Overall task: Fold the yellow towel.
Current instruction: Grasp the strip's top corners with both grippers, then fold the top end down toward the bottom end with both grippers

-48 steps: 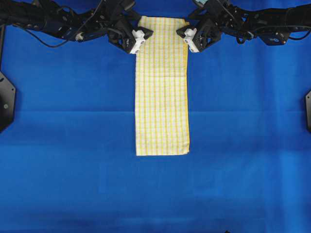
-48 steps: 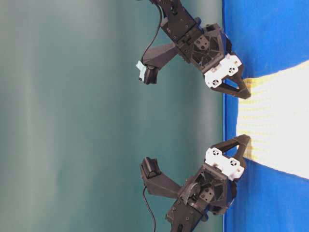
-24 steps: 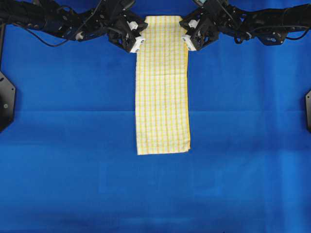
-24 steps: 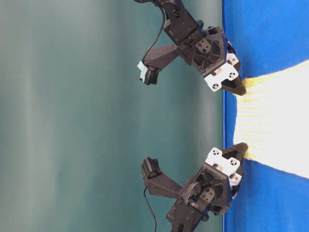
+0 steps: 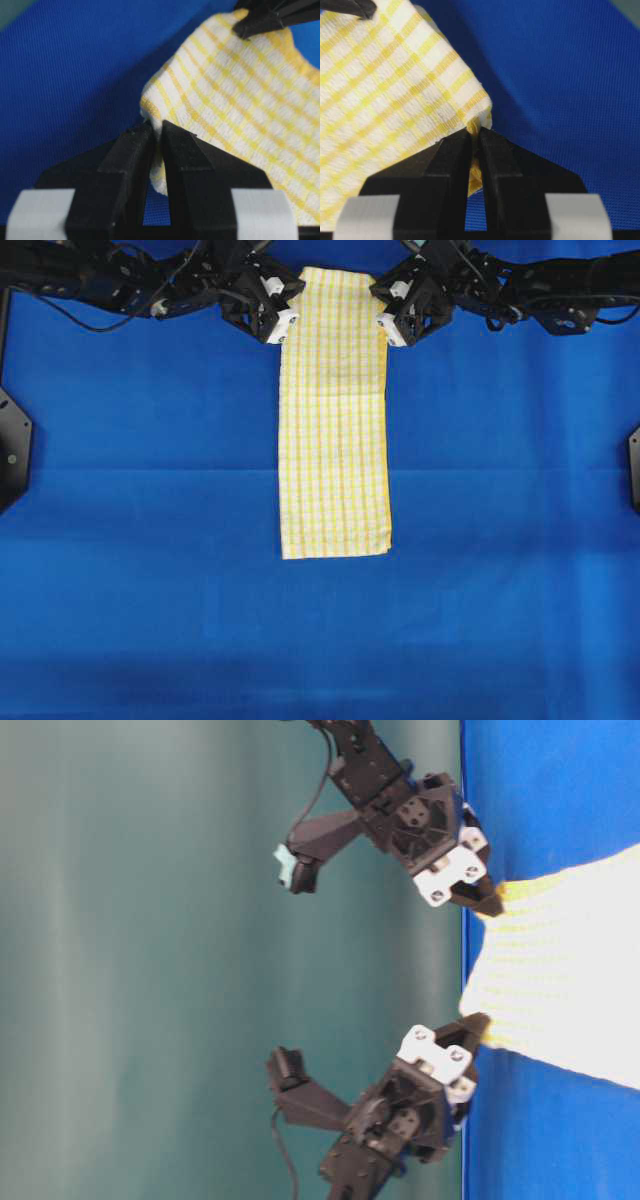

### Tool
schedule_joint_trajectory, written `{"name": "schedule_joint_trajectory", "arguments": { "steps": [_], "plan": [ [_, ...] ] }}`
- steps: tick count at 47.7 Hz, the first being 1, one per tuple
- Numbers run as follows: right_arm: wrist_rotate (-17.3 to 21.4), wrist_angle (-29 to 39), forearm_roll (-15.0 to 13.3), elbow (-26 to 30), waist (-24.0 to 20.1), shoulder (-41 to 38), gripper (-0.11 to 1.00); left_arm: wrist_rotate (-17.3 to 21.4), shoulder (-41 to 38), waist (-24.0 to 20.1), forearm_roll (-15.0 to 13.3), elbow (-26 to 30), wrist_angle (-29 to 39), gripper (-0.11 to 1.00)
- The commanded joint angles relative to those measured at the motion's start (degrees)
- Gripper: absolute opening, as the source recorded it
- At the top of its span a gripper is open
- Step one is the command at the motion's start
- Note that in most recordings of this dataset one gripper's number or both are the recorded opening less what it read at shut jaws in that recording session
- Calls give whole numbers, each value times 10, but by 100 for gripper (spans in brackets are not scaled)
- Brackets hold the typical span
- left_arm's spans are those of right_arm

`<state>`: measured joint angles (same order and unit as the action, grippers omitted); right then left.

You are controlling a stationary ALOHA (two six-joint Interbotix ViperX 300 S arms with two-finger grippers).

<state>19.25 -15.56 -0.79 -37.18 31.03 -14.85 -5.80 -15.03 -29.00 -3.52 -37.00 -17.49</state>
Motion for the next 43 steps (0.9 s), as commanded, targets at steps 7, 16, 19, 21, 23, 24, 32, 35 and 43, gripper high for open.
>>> {"name": "schedule_joint_trajectory", "arguments": {
  "steps": [7,16,19,21,23,24,32,35,43],
  "plan": [
    [-4,-2,0,-8,-7,54,7,11,43,-1,2,4,11,5],
    [-5,-3,0,-16,-9,62,7,10,47,5,2,3,11,5],
    [-5,-3,0,-18,-11,63,7,10,50,10,2,2,11,5],
    [-5,-2,0,-19,-16,65,7,10,53,14,2,1,11,5],
    [-5,-3,0,-21,-20,68,7,8,56,19,2,1,13,5],
    [-5,-2,0,-23,-23,69,7,7,59,23,2,0,15,5],
    [-3,1,3,-43,-54,91,7,1,85,62,1,-19,24,5],
    [-2,1,4,-53,-72,100,7,-6,96,83,0,-31,23,5],
    [-1,6,18,-83,-123,134,7,-41,127,149,0,-65,17,5]
  ]
}}
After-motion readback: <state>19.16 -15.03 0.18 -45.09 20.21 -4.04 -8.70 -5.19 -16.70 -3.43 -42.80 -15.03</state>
